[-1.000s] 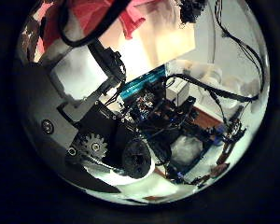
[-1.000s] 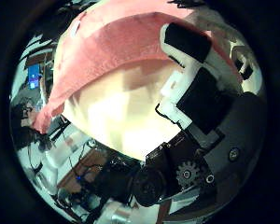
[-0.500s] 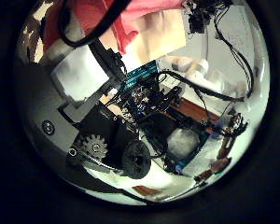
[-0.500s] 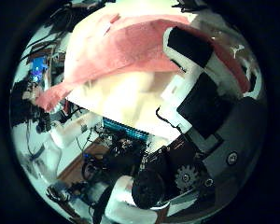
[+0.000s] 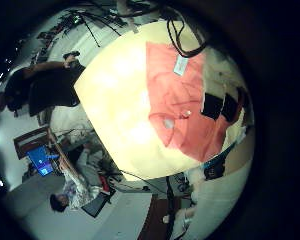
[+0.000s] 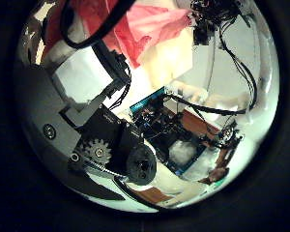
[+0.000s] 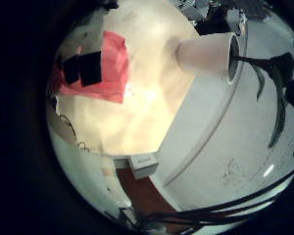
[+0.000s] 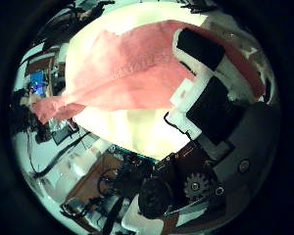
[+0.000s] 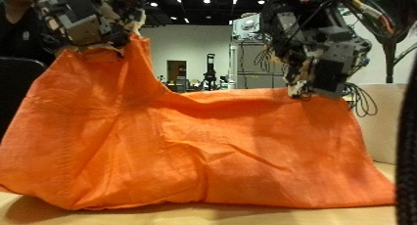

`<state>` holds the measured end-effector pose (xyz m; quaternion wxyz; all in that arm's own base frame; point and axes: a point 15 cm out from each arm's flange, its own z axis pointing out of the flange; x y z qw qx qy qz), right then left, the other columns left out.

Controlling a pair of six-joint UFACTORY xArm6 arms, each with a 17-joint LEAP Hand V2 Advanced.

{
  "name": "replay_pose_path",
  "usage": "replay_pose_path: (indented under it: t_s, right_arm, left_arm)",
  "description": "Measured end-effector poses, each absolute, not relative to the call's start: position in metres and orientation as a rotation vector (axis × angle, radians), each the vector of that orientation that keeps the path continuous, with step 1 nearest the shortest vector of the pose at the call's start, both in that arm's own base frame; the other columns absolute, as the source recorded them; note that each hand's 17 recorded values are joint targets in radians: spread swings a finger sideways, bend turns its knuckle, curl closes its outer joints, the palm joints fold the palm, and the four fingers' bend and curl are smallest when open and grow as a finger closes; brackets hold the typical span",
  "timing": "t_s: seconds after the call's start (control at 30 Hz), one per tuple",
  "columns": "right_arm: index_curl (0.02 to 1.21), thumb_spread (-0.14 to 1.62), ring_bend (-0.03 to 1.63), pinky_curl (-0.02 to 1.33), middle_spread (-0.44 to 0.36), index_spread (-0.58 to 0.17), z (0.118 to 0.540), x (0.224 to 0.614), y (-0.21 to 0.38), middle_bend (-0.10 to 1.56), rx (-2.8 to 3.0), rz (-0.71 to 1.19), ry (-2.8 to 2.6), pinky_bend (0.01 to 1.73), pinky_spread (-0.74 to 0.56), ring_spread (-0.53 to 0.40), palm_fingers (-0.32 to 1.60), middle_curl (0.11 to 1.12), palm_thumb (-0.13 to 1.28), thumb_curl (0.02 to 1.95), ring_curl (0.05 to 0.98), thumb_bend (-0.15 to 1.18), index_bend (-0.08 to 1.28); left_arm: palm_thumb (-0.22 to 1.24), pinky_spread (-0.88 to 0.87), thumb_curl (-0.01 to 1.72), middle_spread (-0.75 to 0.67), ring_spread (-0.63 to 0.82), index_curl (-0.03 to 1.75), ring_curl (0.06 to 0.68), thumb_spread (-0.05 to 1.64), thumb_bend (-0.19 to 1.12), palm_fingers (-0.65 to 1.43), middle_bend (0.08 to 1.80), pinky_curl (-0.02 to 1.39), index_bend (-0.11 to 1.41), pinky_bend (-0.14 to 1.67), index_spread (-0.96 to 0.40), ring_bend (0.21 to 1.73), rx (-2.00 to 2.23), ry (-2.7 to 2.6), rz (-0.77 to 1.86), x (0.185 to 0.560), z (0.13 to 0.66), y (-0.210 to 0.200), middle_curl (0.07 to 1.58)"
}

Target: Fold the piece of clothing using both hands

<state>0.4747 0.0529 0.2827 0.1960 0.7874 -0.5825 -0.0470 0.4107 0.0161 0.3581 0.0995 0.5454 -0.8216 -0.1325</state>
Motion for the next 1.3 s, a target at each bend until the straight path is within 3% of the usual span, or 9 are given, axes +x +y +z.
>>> replay_pose_path:
  t_s: [0.5, 0.63, 0.67, 0.7, 0.73, 0.8, 0.93, 1.03, 1.3]
  right_arm:
    - [0.99, 1.26, 1.33, 0.92, -0.151, -0.335, 0.206, 0.541, 0.036, 1.25, 2.243, -0.059, -1.722, 1.23, -0.22, -0.241, 1.05, 0.81, 1.02, 0.61, 0.762, -0.02, 0.92]
    - [0.96, 1.29, 1.33, 0.92, -0.155, -0.349, 0.192, 0.55, 0.034, 1.16, 2.242, -0.045, -1.746, 1.24, -0.25, -0.247, 0.95, 0.77, 0.89, 0.57, 0.758, -0.04, 0.8]
    - [0.92, 1.32, 1.36, 0.9, -0.166, -0.355, 0.189, 0.554, 0.034, 1.02, 2.245, -0.037, -1.757, 1.28, -0.3, -0.258, 0.74, 0.74, 0.78, 0.52, 0.749, -0.06, 0.61]
    - [0.92, 1.32, 1.36, 0.9, -0.166, -0.355, 0.186, 0.556, 0.034, 1.02, 2.247, -0.034, -1.765, 1.28, -0.3, -0.258, 0.74, 0.74, 0.78, 0.52, 0.749, -0.06, 0.61]
    - [0.84, 1.37, 1.45, 0.88, -0.164, -0.346, 0.185, 0.558, 0.035, 0.84, 2.251, -0.043, -1.783, 1.37, -0.37, -0.276, 0.47, 0.69, 0.71, 0.46, 0.75, -0.04, 0.3]
    - [0.73, 1.41, 1.45, 0.84, -0.137, -0.349, 0.184, 0.558, 0.036, 0.67, 2.254, -0.069, -1.811, 1.37, -0.43, -0.279, 0.23, 0.63, 0.63, 0.41, 0.721, -0.03, 0.12]
    - [0.61, 1.45, 1.29, 0.78, -0.091, -0.357, 0.2, 0.57, 0.032, 0.57, 2.289, -0.063, -1.913, 1.22, -0.39, -0.245, 0.01, 0.58, 0.56, 0.35, 0.655, -0.02, 0.18]
    - [0.55, 1.47, 1.06, 0.69, -0.039, -0.366, 0.241, 0.586, 0.022, 0.54, 2.338, 0.028, -2.012, 0.98, -0.19, -0.168, -0.05, 0.52, 0.51, 0.3, 0.556, -0.01, 0.21]
    - [0.48, 1.48, 0.86, 0.55, -0.021, -0.363, 0.32, 0.559, 0.014, 0.52, 2.433, 0.117, -2.011, 0.74, 0.12, -0.089, 0.05, 0.48, 0.51, 0.24, 0.448, 0.0, 0.23]
  left_arm:
    - [0.84, -0.73, 0.67, -0.64, -0.49, 1.45, 0.534, 0.98, -0.02, 0.92, 0.75, 0.62, 0.18, 0.91, -0.55, 1.19, 1.781, -2.379, -0.363, 0.51, 0.277, 0.035, 1.07]
    - [0.78, -0.71, 0.64, -0.64, -0.49, 1.4, 0.531, 0.99, -0.04, 0.78, 0.77, 0.63, 0.17, 0.85, -0.55, 1.12, 1.833, -2.346, -0.376, 0.52, 0.257, 0.046, 1.05]
    - [0.74, -0.69, 0.62, -0.61, -0.47, 1.35, 0.522, 1.0, -0.04, 0.53, 0.69, 0.64, 0.12, 0.83, -0.53, 1.06, 1.85, -2.342, -0.369, 0.523, 0.254, 0.049, 1.02]
    - [0.74, -0.68, 0.61, -0.61, -0.46, 1.33, 0.535, 1.01, -0.04, 0.52, 0.7, 0.65, 0.13, 0.84, -0.53, 1.06, 1.871, -2.333, -0.364, 0.526, 0.251, 0.053, 1.03]
    - [0.71, -0.61, 0.59, -0.52, -0.36, 1.26, 0.525, 1.04, -0.04, 0.14, 0.55, 0.67, 0.06, 0.84, -0.47, 0.96, 1.884, -2.32, -0.363, 0.527, 0.247, 0.057, 0.99]
    - [0.67, -0.37, 0.57, -0.33, -0.1, 1.15, 0.466, 1.07, -0.03, -0.2, 0.36, 0.64, 0.06, 0.71, -0.35, 0.83, 1.91, -2.291, -0.362, 0.526, 0.244, 0.065, 0.89]
    - [0.63, 0.05, 0.53, 0.0, 0.22, 0.94, 0.352, 1.13, -0.03, -0.25, 0.18, 0.56, 0.02, 0.61, -0.14, 0.71, 1.983, -2.225, -0.337, 0.523, 0.246, 0.09, 0.74]
    - [0.61, 0.3, 0.5, 0.22, 0.39, 0.75, 0.308, 1.16, -0.02, -0.25, 0.15, 0.49, 0.03, 0.56, 0.0, 0.65, 2.03, -2.211, -0.279, 0.525, 0.258, 0.099, 0.63]
    - [0.6, 0.51, 0.45, 0.39, 0.53, 0.46, 0.258, 1.19, -0.02, -0.18, 0.15, 0.4, 0.08, 0.49, 0.12, 0.55, 1.996, -2.205, -0.203, 0.501, 0.287, 0.108, 0.46]
